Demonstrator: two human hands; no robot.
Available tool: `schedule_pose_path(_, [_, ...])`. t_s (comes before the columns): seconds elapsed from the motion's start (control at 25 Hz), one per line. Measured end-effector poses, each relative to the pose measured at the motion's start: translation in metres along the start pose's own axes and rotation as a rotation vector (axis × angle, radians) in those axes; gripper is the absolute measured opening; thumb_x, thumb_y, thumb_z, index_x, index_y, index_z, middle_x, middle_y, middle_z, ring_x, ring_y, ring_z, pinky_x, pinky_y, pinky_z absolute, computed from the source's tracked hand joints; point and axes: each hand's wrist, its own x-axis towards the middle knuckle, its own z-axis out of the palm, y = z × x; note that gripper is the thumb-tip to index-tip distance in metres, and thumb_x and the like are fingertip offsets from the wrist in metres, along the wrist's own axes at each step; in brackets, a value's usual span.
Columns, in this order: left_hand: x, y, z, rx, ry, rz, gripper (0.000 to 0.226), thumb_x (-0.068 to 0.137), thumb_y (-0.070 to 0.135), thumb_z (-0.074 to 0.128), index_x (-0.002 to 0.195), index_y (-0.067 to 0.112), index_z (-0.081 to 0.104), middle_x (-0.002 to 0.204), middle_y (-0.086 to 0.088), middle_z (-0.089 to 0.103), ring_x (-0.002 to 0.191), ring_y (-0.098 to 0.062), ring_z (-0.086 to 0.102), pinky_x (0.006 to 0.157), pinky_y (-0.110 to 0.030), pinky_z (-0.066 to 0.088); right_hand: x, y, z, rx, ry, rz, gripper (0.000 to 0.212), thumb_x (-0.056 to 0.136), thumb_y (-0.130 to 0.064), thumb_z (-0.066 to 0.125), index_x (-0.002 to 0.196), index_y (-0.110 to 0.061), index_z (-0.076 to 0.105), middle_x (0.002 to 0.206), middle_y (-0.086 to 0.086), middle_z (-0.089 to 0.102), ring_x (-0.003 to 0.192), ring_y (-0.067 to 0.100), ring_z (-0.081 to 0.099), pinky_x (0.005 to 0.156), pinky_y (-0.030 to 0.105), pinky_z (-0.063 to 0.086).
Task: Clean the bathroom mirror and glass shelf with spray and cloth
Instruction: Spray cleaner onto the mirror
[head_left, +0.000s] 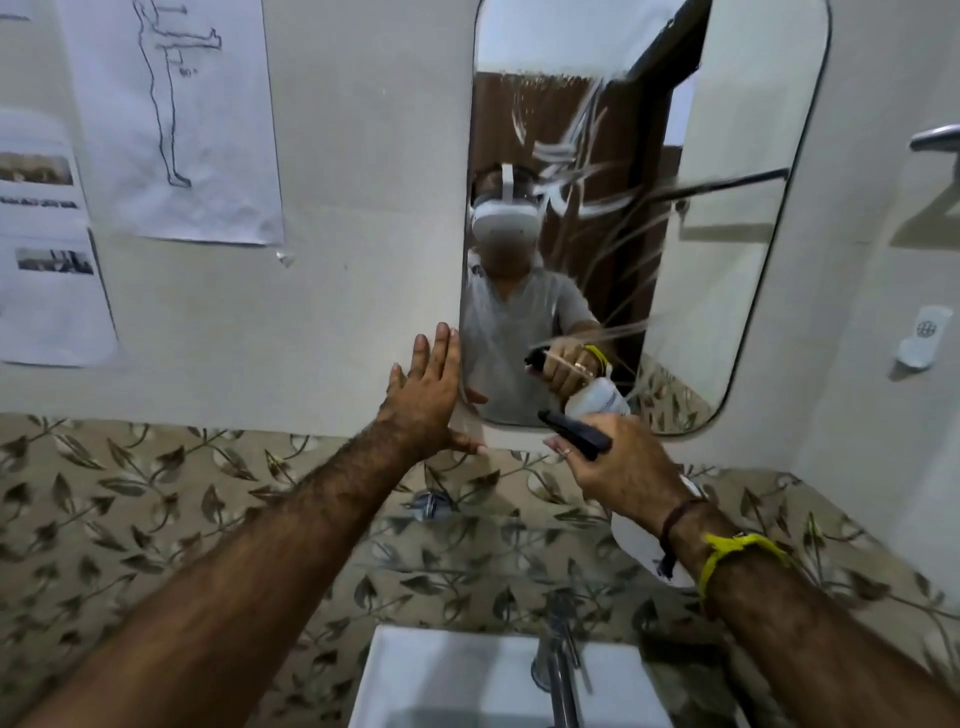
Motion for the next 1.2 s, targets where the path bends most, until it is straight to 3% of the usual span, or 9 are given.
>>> schedule_pose_path(0.16, [-0.001,-0.001,0.006,-0.083,0.076,-0.007,0.141,0.067,0.066,0.074,0.152,0.013,-0.026,0.158,-0.009,-0.036,0.149,-0.035,-0.024,0.123,-0.058,0.006,0.017,0.006,-0.02,-0.012,0.092,0.094,0.029,0.088,-0.042,0.069,0.081,-0.014,0.068,0.072,0.01,0.068,0.075,0.034,0.065,0.058,0.036,0.049])
schedule_pose_path(0.28, [0.016,0.0,-0.014,-0.088,0.245,0.002,0.139,0.068,0.069,0.072,0.151,0.017,-0.027,0.157,-0.011,-0.037,0.146,-0.036,-0.029,0.123,-0.055,-0.001,0.042,-0.002,-0.054,0.12,0.35,0.108,0.021,0.088,-0.036,0.071,0.091,-0.015,0.074,0.072,0.001,0.068,0.071,0.024,0.066,0.058,0.025,0.045])
schedule_pose_path(0.4, [0.038,0.0,-0.051,-0.118,0.319,0.11,0.14,0.067,0.067,0.073,0.153,0.018,-0.026,0.158,-0.009,-0.036,0.146,-0.032,-0.03,0.12,-0.05,-0.004,0.061,-0.014,-0.072,-0.017,0.24,0.0,0.024,0.087,-0.04,0.071,0.089,-0.017,0.075,0.074,0.002,0.072,0.069,0.023,0.068,0.058,0.03,0.051])
schedule_pose_path(0.6, [0.083,0.012,-0.103,-0.217,0.388,0.089,0.15,0.059,0.068,0.079,0.15,0.021,-0.03,0.159,-0.01,-0.033,0.146,-0.035,-0.028,0.12,-0.059,0.001,0.095,-0.025,-0.104,0.027,0.504,-0.022,0.023,0.087,-0.042,0.071,0.095,-0.02,0.075,0.072,0.0,0.071,0.07,0.023,0.066,0.055,0.02,0.037])
schedule_pose_path(0.68, [0.091,0.024,-0.107,-0.197,0.376,0.031,0.157,0.053,0.072,0.079,0.147,0.022,-0.035,0.159,-0.016,-0.031,0.146,-0.042,-0.024,0.118,-0.063,0.006,0.105,-0.032,-0.111,0.023,0.516,-0.019,0.024,0.086,-0.04,0.073,0.078,-0.017,0.072,0.055,-0.009,0.055,0.057,0.019,0.055,0.052,0.02,0.03])
schedule_pose_path(0.76, [0.095,0.033,-0.108,-0.194,0.375,-0.013,0.16,0.049,0.071,0.081,0.145,0.025,-0.039,0.158,-0.021,-0.03,0.146,-0.046,-0.021,0.117,-0.066,0.009,0.114,-0.039,-0.118,0.059,0.555,0.01,0.042,0.086,-0.039,0.072,0.057,-0.019,0.051,0.047,-0.012,0.041,0.047,0.014,0.043,0.05,0.023,0.028])
schedule_pose_path(0.92, [0.098,0.041,-0.115,-0.195,0.344,-0.039,0.162,0.048,0.064,0.086,0.143,0.028,-0.04,0.155,-0.026,-0.031,0.143,-0.05,-0.023,0.115,-0.07,0.011,0.132,-0.048,-0.136,0.086,0.584,-0.021,0.05,0.087,-0.04,0.071,0.051,-0.024,0.04,0.045,-0.008,0.042,0.045,0.011,0.042,0.047,0.025,0.029])
schedule_pose_path(1.08, [0.098,0.039,-0.116,-0.218,0.314,-0.026,0.163,0.049,0.062,0.088,0.141,0.03,-0.043,0.155,-0.025,-0.031,0.143,-0.049,-0.023,0.114,-0.069,0.014,0.145,-0.052,-0.155,0.235,0.726,-0.007,0.037,0.089,-0.044,0.069,0.063,-0.019,0.058,0.055,-0.009,0.06,0.054,0.013,0.06,0.052,0.027,0.048])
schedule_pose_path(1.2, [0.095,0.036,-0.119,-0.194,0.301,-0.022,0.164,0.048,0.062,0.088,0.141,0.03,-0.043,0.154,-0.025,-0.032,0.143,-0.049,-0.023,0.115,-0.069,0.016,0.15,-0.047,-0.171,0.516,0.839,0.105,0.042,0.087,-0.052,0.066,0.073,-0.012,0.069,0.062,0.002,0.07,0.059,0.02,0.068,0.058,0.047,0.061])
